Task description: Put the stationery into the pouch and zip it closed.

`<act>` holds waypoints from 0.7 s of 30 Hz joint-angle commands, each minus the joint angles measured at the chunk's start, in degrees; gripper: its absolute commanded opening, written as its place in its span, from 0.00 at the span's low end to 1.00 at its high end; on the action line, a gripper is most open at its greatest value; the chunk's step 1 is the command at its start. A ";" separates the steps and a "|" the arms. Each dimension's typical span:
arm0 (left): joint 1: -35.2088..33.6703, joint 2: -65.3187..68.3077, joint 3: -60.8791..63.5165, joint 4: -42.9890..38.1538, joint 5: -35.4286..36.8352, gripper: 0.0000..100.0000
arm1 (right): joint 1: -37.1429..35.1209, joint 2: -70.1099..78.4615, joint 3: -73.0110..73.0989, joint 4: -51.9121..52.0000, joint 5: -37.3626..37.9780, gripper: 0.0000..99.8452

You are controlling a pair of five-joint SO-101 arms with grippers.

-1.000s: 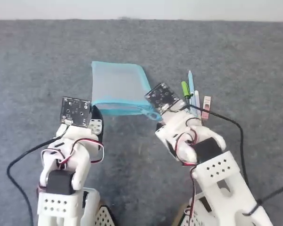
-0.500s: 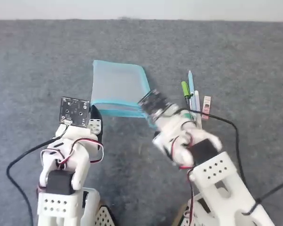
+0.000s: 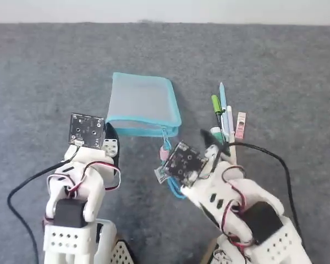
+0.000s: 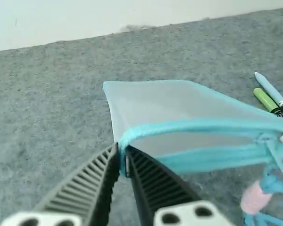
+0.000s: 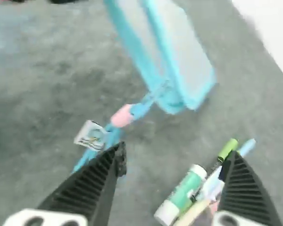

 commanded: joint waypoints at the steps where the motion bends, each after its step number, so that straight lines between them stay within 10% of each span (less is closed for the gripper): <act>1: -0.44 0.53 -0.48 -2.20 1.23 0.01 | 3.65 0.92 0.70 -5.85 0.88 0.31; 21: -0.18 0.44 1.10 -2.46 0.97 0.01 | 24.66 20.70 2.29 -13.67 -1.32 0.31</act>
